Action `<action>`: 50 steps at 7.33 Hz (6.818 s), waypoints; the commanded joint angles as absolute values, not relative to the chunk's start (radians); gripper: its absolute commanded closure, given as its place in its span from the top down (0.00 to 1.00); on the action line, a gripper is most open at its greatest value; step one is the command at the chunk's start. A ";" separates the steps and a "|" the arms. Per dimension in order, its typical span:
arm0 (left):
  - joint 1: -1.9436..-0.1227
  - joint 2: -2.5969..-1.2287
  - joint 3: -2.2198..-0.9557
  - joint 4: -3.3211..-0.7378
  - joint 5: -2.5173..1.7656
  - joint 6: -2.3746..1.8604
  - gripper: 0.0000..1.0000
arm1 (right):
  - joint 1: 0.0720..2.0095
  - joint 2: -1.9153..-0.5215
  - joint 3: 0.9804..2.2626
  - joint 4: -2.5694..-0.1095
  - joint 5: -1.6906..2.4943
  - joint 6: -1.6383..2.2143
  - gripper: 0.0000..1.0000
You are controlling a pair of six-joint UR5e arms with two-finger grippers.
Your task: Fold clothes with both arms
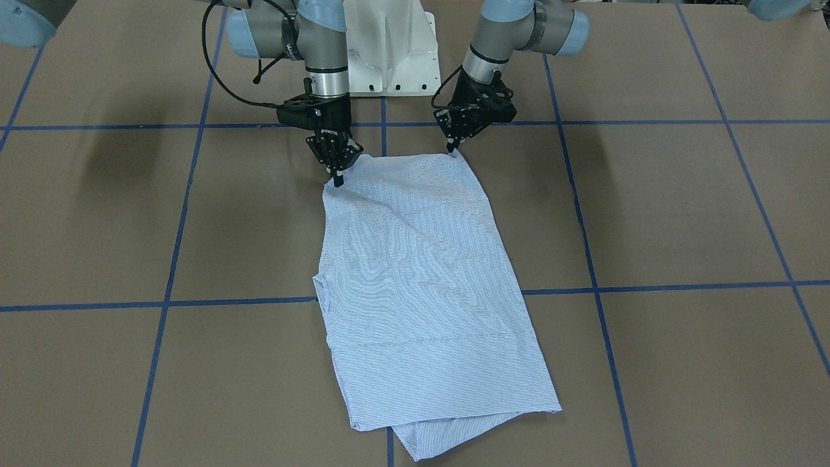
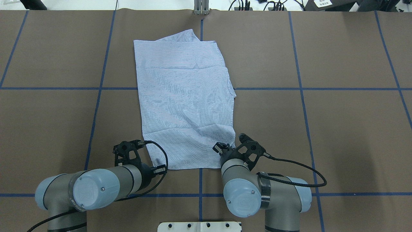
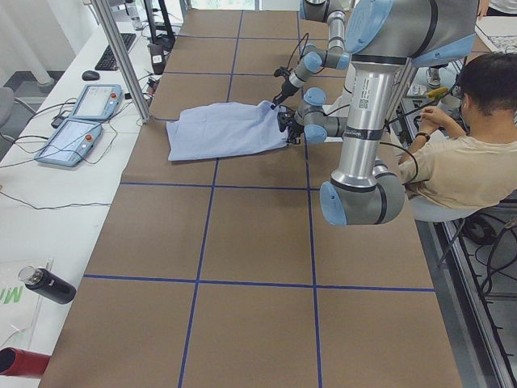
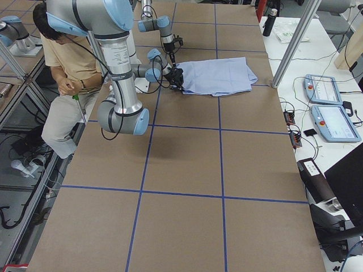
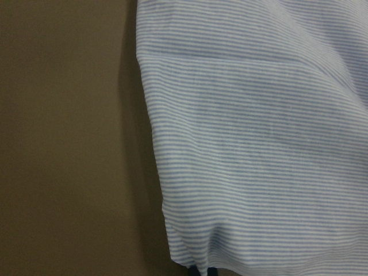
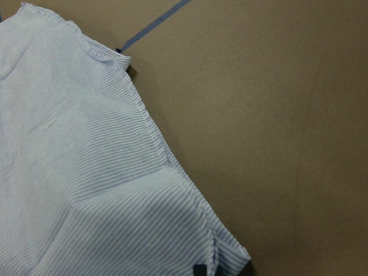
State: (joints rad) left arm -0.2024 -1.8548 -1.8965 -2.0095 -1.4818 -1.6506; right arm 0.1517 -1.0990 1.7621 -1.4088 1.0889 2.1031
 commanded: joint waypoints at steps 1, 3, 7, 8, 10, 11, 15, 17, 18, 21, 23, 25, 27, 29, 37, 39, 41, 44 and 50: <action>-0.202 -1.856 -1.913 -2.010 -1.483 -1.651 0.00 | 0.161 -1.088 1.778 -1.408 1.088 2.103 0.00; -0.204 -1.850 -1.989 -2.010 -1.486 -1.651 0.00 | 0.169 -1.142 1.904 -1.416 1.089 2.103 0.00; -0.198 -1.818 -2.292 -1.943 -1.526 -1.678 0.00 | 0.031 -1.178 2.303 -1.752 1.086 2.151 0.00; -0.199 -1.825 -2.401 -1.821 -1.573 -1.678 0.00 | 0.026 -1.178 2.366 -1.814 1.086 2.154 0.00; -0.248 -1.841 -2.392 -1.744 -1.612 -1.664 0.00 | 0.064 -1.158 2.324 -1.819 1.091 2.131 0.00; -0.321 -1.885 -2.311 -1.738 -1.612 -1.625 0.00 | 0.133 -1.094 2.248 -1.815 1.097 2.094 0.00; -0.648 -2.068 -2.018 -1.706 -1.632 -1.366 0.00 | 0.354 -0.901 1.964 -1.688 1.170 1.967 0.00; -0.764 -2.178 -1.831 -1.706 -1.684 -1.258 0.00 | 0.467 -0.787 1.808 -1.686 1.244 1.877 0.00; -0.767 -2.244 -1.692 -1.721 -1.677 -1.253 0.00 | 0.513 -0.720 1.679 -1.657 1.277 1.853 0.00; -0.785 -2.279 -1.357 -2.019 -1.660 -1.145 0.00 | 0.604 -0.514 1.146 -1.298 1.353 1.783 0.00; -0.785 -2.313 -1.194 -2.153 -1.660 -1.065 0.18 | 0.627 -0.508 1.088 -1.257 1.405 1.720 0.37; -0.796 -2.312 -1.177 -2.192 -1.667 -0.979 1.00 | 0.688 -0.500 1.068 -1.253 1.536 1.592 1.00; -0.802 -2.287 -1.213 -2.223 -1.675 -0.960 1.00 | 0.712 -0.505 1.071 -1.258 1.614 1.554 1.00; -0.852 -2.181 -1.367 -2.209 -1.838 -0.903 1.00 | 0.715 -0.642 1.232 -1.265 1.678 1.513 1.00; -1.512 -1.557 -1.951 -1.795 -2.125 0.233 1.00 | 1.389 -1.476 1.951 -1.640 2.268 0.277 1.00; -1.621 -1.450 -1.956 -1.799 -2.125 0.281 1.00 | 1.581 -1.624 1.948 -1.716 2.315 -0.090 1.00; -1.624 -1.437 -1.858 -1.802 -2.126 0.276 1.00 | 1.673 -1.780 1.950 -1.811 2.313 -0.263 1.00; -1.635 -1.433 -1.791 -1.740 -2.251 0.160 1.00 | 1.666 -1.868 1.907 -1.618 2.310 -0.082 1.00; -1.637 -1.267 -1.898 -1.763 -2.364 0.038 1.00 | 1.477 -1.885 1.978 -1.447 2.312 0.152 1.00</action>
State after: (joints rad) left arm -1.6362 -1.2756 -1.8890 -1.7628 -2.3629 0.0394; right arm 1.4932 -1.8802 1.9411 -1.4516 2.3061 0.1465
